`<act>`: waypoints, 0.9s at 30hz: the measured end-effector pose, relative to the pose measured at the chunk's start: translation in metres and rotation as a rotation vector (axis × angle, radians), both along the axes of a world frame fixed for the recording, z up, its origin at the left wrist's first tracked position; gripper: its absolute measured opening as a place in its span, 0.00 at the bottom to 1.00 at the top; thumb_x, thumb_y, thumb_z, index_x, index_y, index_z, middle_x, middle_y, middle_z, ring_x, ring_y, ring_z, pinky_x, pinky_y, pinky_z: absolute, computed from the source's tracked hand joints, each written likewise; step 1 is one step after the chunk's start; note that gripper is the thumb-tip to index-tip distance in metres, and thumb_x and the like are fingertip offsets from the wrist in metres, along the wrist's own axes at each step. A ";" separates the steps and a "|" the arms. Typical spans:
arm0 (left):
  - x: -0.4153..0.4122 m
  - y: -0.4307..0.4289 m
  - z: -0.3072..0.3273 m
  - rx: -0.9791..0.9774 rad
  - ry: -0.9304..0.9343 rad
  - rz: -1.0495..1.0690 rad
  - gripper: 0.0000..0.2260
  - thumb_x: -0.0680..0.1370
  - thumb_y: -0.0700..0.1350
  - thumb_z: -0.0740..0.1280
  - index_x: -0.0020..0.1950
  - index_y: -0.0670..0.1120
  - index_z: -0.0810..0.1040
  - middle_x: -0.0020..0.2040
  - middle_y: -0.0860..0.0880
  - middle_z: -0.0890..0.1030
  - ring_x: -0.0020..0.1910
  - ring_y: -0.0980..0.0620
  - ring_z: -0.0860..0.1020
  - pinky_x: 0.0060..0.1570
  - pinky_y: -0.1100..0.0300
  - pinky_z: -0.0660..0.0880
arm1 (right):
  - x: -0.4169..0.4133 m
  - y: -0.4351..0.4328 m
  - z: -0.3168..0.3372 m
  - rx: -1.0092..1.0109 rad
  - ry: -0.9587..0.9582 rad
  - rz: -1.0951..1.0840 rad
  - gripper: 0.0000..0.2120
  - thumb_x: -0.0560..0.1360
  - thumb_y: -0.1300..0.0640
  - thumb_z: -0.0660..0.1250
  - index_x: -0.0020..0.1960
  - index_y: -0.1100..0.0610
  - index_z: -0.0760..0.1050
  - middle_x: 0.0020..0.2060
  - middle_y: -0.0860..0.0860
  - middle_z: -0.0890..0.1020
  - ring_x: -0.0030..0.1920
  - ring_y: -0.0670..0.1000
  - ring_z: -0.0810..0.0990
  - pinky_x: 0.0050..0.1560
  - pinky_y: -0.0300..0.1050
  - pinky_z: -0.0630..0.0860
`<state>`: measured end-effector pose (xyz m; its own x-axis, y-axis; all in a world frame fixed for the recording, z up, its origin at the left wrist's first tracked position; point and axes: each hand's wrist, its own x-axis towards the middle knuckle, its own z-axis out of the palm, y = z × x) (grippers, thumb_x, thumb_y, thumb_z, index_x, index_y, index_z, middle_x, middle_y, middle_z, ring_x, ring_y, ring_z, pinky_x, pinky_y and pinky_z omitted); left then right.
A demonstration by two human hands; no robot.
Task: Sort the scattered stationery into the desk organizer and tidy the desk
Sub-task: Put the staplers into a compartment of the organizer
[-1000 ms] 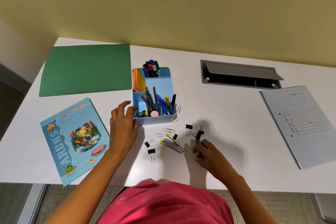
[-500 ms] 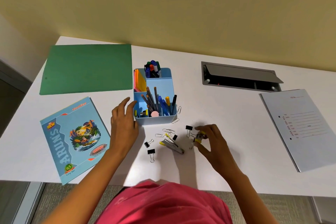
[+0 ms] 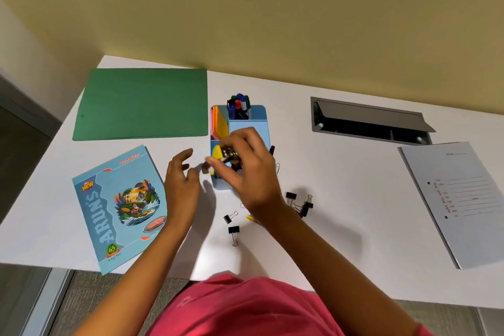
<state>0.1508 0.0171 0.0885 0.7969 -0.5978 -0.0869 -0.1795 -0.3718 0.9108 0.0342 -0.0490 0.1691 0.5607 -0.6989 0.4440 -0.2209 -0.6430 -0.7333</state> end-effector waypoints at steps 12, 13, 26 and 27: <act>0.009 0.003 -0.005 -0.029 -0.054 -0.002 0.16 0.81 0.37 0.55 0.67 0.46 0.71 0.65 0.50 0.76 0.61 0.53 0.73 0.55 0.65 0.67 | 0.070 -0.033 -0.034 -0.339 0.523 -0.159 0.15 0.65 0.57 0.78 0.48 0.61 0.78 0.42 0.59 0.79 0.41 0.60 0.78 0.34 0.47 0.74; 0.010 0.003 -0.005 -0.027 -0.050 -0.011 0.16 0.81 0.36 0.55 0.66 0.46 0.72 0.65 0.50 0.76 0.62 0.52 0.73 0.56 0.64 0.67 | 0.069 -0.033 -0.036 -0.332 0.553 -0.158 0.16 0.65 0.56 0.78 0.47 0.61 0.78 0.42 0.59 0.79 0.41 0.60 0.78 0.36 0.47 0.74; 0.012 -0.010 -0.015 0.112 -0.111 -0.280 0.22 0.76 0.32 0.62 0.69 0.47 0.70 0.68 0.45 0.70 0.64 0.47 0.72 0.60 0.62 0.66 | 0.064 -0.036 -0.042 -0.446 0.982 -0.106 0.12 0.61 0.45 0.79 0.35 0.53 0.82 0.30 0.50 0.81 0.43 0.54 0.79 0.50 0.50 0.57; 0.012 -0.010 -0.017 0.127 -0.141 -0.321 0.23 0.76 0.32 0.63 0.69 0.47 0.70 0.69 0.44 0.70 0.66 0.46 0.70 0.62 0.62 0.64 | 0.064 -0.036 -0.040 -0.457 1.000 -0.095 0.10 0.64 0.47 0.77 0.36 0.52 0.82 0.31 0.50 0.81 0.46 0.54 0.79 0.54 0.51 0.58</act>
